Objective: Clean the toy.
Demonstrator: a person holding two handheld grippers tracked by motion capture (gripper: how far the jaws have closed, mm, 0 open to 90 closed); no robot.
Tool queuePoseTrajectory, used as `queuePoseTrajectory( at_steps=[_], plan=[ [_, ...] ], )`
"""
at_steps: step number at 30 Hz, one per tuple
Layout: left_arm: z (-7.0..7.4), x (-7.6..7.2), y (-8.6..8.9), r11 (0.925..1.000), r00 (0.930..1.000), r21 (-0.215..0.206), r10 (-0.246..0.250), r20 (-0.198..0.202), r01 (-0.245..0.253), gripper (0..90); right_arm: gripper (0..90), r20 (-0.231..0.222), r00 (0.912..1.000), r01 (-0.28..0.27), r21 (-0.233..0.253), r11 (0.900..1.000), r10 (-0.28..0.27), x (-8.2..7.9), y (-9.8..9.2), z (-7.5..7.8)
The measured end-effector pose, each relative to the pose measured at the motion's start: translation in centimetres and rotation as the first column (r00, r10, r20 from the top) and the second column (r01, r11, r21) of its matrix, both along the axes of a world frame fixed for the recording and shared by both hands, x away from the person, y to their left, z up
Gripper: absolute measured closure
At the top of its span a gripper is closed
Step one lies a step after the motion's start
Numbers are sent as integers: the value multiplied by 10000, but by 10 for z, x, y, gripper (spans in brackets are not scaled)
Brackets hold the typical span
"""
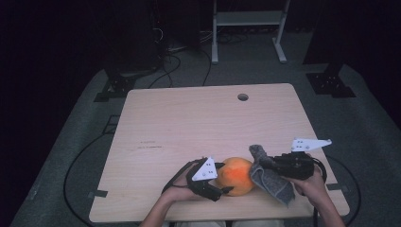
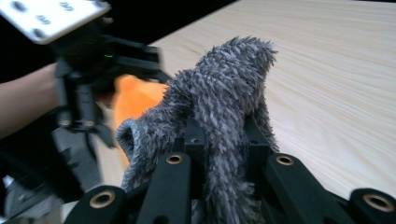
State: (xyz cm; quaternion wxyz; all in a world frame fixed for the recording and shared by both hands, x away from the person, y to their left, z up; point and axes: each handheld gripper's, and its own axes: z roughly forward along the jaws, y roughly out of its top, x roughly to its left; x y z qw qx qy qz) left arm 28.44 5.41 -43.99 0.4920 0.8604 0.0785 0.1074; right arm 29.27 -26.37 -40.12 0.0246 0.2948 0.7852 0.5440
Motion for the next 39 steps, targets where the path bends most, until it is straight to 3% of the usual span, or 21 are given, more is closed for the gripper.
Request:
queuePoseTrajectory(
  at_steps=[2,5,7,8,10,12,14,16,21,23,25,29,32,34,36,39],
  plan=[
    [0,0,1,10000,10000,64,-16,36,16,223,764,61,9998,-200,-307,9993,202,-1,8,-1],
    [0,0,2,10000,10000,23,47,-46,-47,221,764,-272,9996,-69,-425,9991,57,3,6,-11],
    [0,2,3,9999,9997,-85,114,-202,-116,214,765,-390,9979,461,-1337,9899,-517,5,2,-19],
    [0,3,4,9999,9995,-108,132,-272,-135,211,765,-472,9971,527,-1481,9876,-603,6,0,-22],
    [-1,4,3,9996,9992,-191,208,-346,-214,202,766,-244,9977,599,-1237,9905,-634,3,-1,-18],
    [-2,4,2,9994,9991,-245,225,-358,-234,195,766,306,9984,508,-872,9949,-483,-3,5,-2],
    [-2,5,1,9991,9989,-310,278,-385,-290,192,766,779,9969,138,-512,9986,-98,-9,11,12],
    [-3,5,-1,9986,9981,-337,395,-464,-411,176,765,985,9949,-191,-495,9986,239,-13,18,18],
    [-5,9,-3,9966,9924,-215,771,-960,-795,92,762,692,9976,132,-1092,9939,-56,-9,17,3],
    [-7,9,-5,9963,9923,-169,822,-926,-841,99,763,546,9974,542,-1312,9899,-474,-5,9,-1],
    [-8,8,-6,9976,9947,-137,672,-782,-684,135,763,432,9965,752,-1075,9914,-710,-5,3,0],
    [-7,3,-10,9991,9988,-81,407,-269,-409,242,763,925,9957,168,-630,9979,-109,-15,15,18],
    [-6,-1,-14,9993,9993,74,371,18,-372,275,763,1259,9910,-321,-983,9946,444,-20,34,24],
    [-6,-2,-14,9992,9993,123,383,-10,-383,279,761,1307,9899,-348,-1500,9881,547,-21,41,20],
    [-7,-1,-15,9989,9989,-44,469,-85,-469,279,760,1235,9918,-151,-1545,9879,344,-18,36,16],
    [-8,1,-16,9984,9984,-190,526,-206,-529,276,763,1020,9931,742,-1676,9831,-576,-13,17,11]
  ],
)
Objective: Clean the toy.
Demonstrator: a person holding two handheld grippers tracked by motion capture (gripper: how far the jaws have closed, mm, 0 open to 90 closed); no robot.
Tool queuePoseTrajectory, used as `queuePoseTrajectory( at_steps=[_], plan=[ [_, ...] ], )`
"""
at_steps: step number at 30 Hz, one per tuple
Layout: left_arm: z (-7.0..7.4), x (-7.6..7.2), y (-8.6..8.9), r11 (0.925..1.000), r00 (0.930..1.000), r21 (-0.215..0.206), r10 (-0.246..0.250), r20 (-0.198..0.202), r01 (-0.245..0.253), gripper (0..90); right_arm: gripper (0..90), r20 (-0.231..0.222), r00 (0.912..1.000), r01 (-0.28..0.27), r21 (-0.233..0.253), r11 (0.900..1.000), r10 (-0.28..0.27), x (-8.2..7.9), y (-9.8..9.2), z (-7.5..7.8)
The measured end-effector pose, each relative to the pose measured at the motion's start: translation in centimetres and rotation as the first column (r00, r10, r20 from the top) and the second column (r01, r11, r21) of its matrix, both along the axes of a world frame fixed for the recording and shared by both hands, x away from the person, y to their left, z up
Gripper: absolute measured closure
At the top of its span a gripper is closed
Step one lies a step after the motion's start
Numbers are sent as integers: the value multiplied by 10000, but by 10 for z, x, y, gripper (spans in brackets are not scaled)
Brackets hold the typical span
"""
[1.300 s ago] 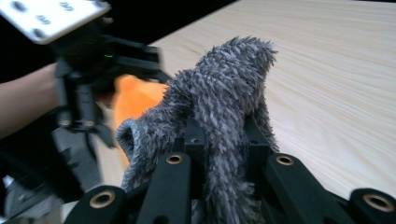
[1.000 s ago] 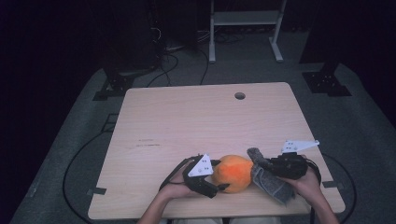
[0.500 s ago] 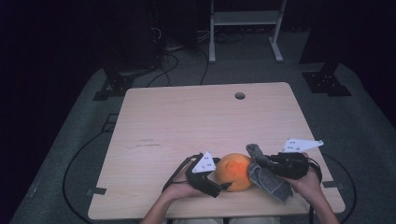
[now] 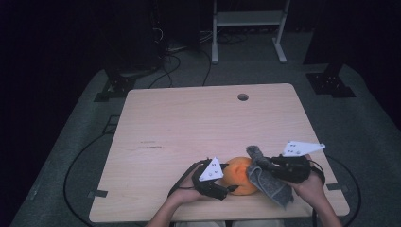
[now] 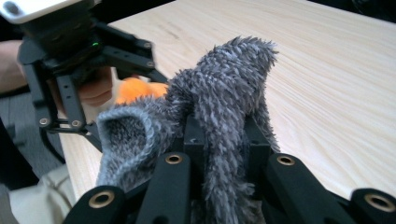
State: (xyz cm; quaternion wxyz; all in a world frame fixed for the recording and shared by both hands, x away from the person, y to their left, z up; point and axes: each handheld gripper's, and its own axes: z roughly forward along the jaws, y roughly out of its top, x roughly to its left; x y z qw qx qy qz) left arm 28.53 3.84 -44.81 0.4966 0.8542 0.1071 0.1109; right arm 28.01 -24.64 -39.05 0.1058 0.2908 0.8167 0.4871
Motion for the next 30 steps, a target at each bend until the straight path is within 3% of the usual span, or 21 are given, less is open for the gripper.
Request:
queuePoseTrajectory(
  at_steps=[3,5,9,10,12,16,20,27,30],
  plan=[
    [-1,0,0,10000,10000,-32,8,6,-8,275,763,-51,9999,-103,464,9989,105,-2,-6,5],
    [-1,0,-2,10000,10000,-23,5,44,-5,275,763,247,9976,-667,644,9957,653,-7,4,15],
    [0,-5,-7,9999,9996,120,-34,280,31,274,762,779,9844,-1581,21,9874,1575,-23,39,29],
    [0,-6,-8,9998,9994,189,-36,330,30,274,763,910,9822,-1607,-462,9859,1643,-26,48,29],
    [-1,-6,-8,9998,9995,213,-10,329,3,274,763,1001,9833,-1424,-968,9851,1519,-25,54,26],
    [-1,-6,-8,9999,9996,134,-12,274,8,275,763,694,9936,-837,-750,9937,890,-16,40,20],
    [-2,-4,-7,10000,9999,44,-28,142,28,275,764,504,9980,-346,-609,9975,377,-11,24,16],
    [-2,-3,-5,10000,9999,75,-65,137,64,272,764,401,9982,-424,-636,9971,450,-9,22,14],
    [-2,-3,-3,10000,9999,24,-57,92,57,271,764,40,9998,-200,-432,9989,202,-3,11,5]
  ],
)
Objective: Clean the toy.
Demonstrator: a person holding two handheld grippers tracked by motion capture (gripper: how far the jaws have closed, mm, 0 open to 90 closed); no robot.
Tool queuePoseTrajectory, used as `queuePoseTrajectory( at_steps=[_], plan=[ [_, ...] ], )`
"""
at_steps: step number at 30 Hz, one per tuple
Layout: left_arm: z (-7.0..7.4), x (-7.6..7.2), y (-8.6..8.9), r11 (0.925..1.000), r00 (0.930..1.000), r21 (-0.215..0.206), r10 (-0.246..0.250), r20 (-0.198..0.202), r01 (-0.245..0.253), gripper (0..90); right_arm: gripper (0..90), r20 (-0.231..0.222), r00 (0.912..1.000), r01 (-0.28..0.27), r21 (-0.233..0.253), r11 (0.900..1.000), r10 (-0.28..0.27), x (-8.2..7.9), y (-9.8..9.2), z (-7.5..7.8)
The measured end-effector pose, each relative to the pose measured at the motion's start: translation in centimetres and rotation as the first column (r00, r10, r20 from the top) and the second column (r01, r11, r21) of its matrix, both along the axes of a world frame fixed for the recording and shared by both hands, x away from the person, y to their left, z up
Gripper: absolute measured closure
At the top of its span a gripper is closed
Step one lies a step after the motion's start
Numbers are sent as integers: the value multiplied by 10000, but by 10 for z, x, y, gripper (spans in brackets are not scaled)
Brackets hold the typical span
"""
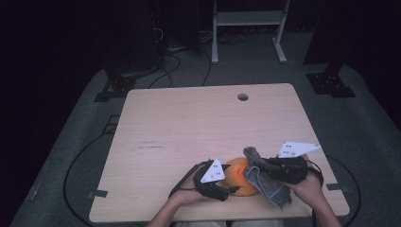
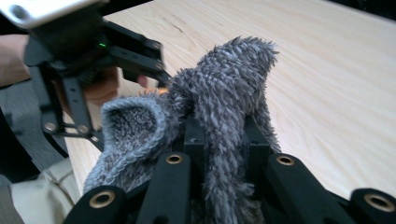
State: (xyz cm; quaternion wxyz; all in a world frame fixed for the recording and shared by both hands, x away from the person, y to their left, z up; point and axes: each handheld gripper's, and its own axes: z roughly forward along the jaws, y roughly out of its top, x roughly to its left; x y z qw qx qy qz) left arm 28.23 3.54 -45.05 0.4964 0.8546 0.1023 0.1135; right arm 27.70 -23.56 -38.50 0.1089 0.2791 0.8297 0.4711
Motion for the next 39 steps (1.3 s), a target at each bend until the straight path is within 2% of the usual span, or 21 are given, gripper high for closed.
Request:
queuePoseTrajectory(
  at_steps=[4,6,8,11,13,15,17,19,22,25,28,31,34,37,39],
  plan=[
    [0,1,0,10000,10000,8,-7,-25,7,272,764,-415,9976,553,70,9984,-550,9,-17,-13],
    [0,1,0,10000,10000,10,-37,-45,37,272,765,-456,9966,694,144,9975,-687,10,-22,-13],
    [0,3,1,10000,9999,-30,-27,-112,26,272,765,-297,9981,543,327,9980,-533,7,-21,-8],
    [0,4,3,10000,9998,-74,19,-204,-21,271,765,-14,10000,-93,902,9959,95,1,-15,3],
    [0,3,3,10000,9999,-30,49,-156,-50,271,765,174,9991,-397,879,9953,383,-2,-8,7],
    [0,2,2,10000,10000,61,42,-58,-42,270,765,239,9987,-470,586,9972,457,-3,-3,5],
    [0,2,2,10000,10000,43,72,-60,-72,270,763,-21,9996,-275,444,9986,276,0,-5,-3],
    [0,2,2,10000,10000,45,77,-60,-77,270,763,-208,9997,-120,544,9984,132,4,-11,-9],
    [0,3,2,10000,9999,-23,58,-107,-58,269,761,-562,9975,467,559,9973,-436,11,-24,-17],
    [-1,4,3,9999,9998,-96,44,-183,-46,267,764,-590,9962,677,550,9962,-644,12,-29,-18],
    [-1,5,4,9999,9997,-143,55,-233,-58,266,765,-350,9988,364,816,9960,-336,8,-25,-9],
    [-1,4,3,9999,9998,-98,52,-185,-54,264,765,-2,9994,-337,1084,9935,339,0,-14,2],
    [-1,4,4,9999,9998,-118,58,-190,-60,262,764,287,9978,-624,697,9956,606,-6,-2,6],
    [-2,4,4,9998,9997,-174,79,-219,-83,261,763,66,9986,-536,471,9975,534,-3,-1,-2],
    [-2,5,4,9997,9997,-225,105,-233,-110,259,763,-295,9982,-503,874,9949,530,3,-7,-9]
  ],
)
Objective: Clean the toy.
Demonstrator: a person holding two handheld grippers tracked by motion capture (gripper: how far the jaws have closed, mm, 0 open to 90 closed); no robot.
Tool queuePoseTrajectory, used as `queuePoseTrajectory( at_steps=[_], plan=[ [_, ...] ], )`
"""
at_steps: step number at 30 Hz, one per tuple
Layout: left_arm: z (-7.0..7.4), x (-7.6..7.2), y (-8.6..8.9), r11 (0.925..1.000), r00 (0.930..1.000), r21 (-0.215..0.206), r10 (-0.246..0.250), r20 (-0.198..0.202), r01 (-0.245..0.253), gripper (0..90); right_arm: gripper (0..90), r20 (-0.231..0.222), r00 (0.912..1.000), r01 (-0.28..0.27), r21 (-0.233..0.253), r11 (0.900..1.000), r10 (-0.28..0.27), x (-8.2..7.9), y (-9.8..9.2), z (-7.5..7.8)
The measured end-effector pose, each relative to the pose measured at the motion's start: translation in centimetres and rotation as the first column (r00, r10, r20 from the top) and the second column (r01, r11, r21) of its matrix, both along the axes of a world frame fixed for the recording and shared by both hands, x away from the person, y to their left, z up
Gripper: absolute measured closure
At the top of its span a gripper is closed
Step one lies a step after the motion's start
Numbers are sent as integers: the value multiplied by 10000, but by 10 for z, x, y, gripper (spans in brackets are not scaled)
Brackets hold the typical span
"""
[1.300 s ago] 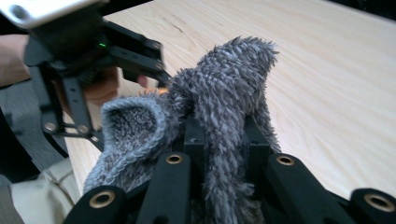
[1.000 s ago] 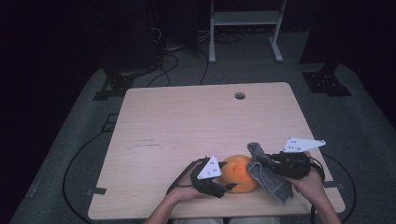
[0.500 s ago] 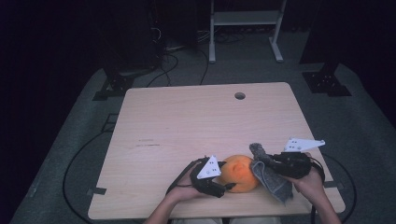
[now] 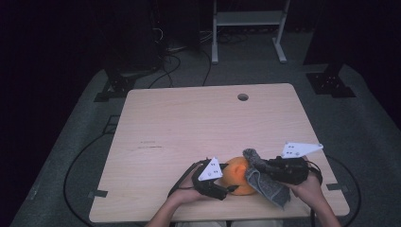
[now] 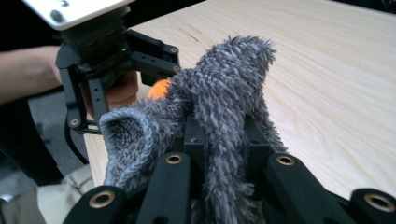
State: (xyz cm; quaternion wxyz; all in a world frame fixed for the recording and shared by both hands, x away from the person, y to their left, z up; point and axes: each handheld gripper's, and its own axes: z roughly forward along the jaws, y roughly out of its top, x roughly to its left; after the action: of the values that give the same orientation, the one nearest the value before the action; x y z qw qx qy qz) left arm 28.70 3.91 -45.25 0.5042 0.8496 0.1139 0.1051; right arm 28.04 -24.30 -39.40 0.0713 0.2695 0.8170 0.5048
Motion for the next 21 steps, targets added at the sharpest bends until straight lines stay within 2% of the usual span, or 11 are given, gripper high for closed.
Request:
queuePoseTrajectory(
  at_steps=[7,11,14,16,18,21],
  plan=[
    [0,2,0,10000,10000,-63,-45,-63,44,259,763,-319,9981,528,-42,9986,-529,7,-16,-9],
    [1,1,-1,9999,9999,-140,68,-128,-70,266,763,-363,9974,618,-11,9981,-618,7,-17,-9],
    [9,-1,-1,9994,9996,-268,219,199,-213,324,764,-162,9973,720,-44,9974,-721,4,-14,-5],
    [16,-2,0,9985,9995,-479,259,192,-250,355,765,17,9973,740,195,9971,-741,2,-15,1],
    [23,-4,2,9977,9993,-645,237,297,-217,366,765,75,9977,667,641,9957,-673,1,-16,5],
    [32,-5,8,9961,9979,-823,360,537,-315,373,764,-78,9980,632,957,9934,-627,4,-17,3]
  ],
)
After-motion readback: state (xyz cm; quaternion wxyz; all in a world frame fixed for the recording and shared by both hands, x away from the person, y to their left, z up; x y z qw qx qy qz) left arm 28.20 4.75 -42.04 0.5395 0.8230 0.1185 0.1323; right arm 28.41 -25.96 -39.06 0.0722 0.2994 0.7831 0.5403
